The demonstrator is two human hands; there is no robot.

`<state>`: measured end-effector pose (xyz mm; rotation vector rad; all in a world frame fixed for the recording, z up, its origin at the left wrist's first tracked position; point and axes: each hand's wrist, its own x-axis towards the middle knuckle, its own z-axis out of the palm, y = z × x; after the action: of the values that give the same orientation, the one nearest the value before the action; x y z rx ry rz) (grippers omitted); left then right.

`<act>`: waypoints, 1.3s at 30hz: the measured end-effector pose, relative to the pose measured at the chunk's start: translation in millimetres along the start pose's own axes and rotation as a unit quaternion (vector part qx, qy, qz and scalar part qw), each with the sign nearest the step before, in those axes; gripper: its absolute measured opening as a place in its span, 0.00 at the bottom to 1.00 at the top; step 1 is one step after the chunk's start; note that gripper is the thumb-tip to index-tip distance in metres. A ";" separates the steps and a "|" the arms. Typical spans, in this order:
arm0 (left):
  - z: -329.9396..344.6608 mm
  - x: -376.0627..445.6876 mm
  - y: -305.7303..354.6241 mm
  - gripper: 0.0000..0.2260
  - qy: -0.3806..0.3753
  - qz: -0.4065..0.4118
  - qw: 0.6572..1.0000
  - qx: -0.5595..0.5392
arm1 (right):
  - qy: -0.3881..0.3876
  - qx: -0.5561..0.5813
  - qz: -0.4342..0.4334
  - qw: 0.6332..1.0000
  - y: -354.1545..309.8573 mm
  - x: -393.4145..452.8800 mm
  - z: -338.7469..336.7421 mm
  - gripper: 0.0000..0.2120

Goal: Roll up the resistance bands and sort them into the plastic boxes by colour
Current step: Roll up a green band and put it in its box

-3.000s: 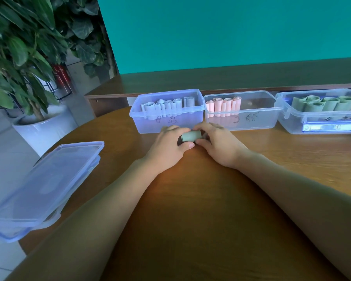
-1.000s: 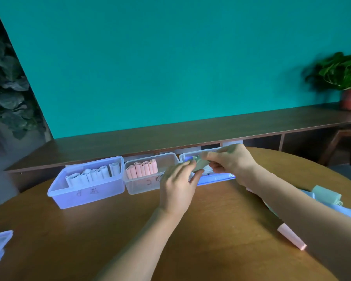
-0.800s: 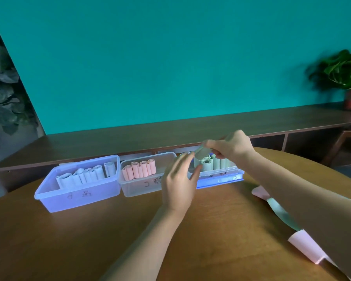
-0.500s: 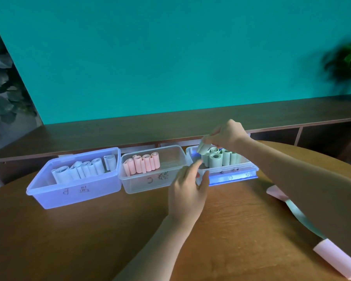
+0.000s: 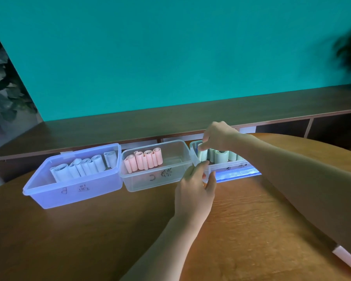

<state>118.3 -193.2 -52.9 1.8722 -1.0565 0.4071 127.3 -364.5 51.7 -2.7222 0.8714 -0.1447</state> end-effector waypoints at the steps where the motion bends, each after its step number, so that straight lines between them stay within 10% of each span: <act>1: -0.1 0.2 0.2 0.15 -0.001 -0.001 1.000 0.001 | 0.006 -0.002 -0.004 1.000 -0.4 0.8 1.2 0.21; 39: 0.9 0.3 -5.7 0.17 -0.022 0.001 1.000 0.006 | 0.102 -0.106 -0.128 0.981 5.8 -5.4 11.5 0.07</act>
<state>122.9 -192.9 -56.3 1.8992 -1.0880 0.3763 121.8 -363.2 39.0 -3.0544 0.6104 -0.4108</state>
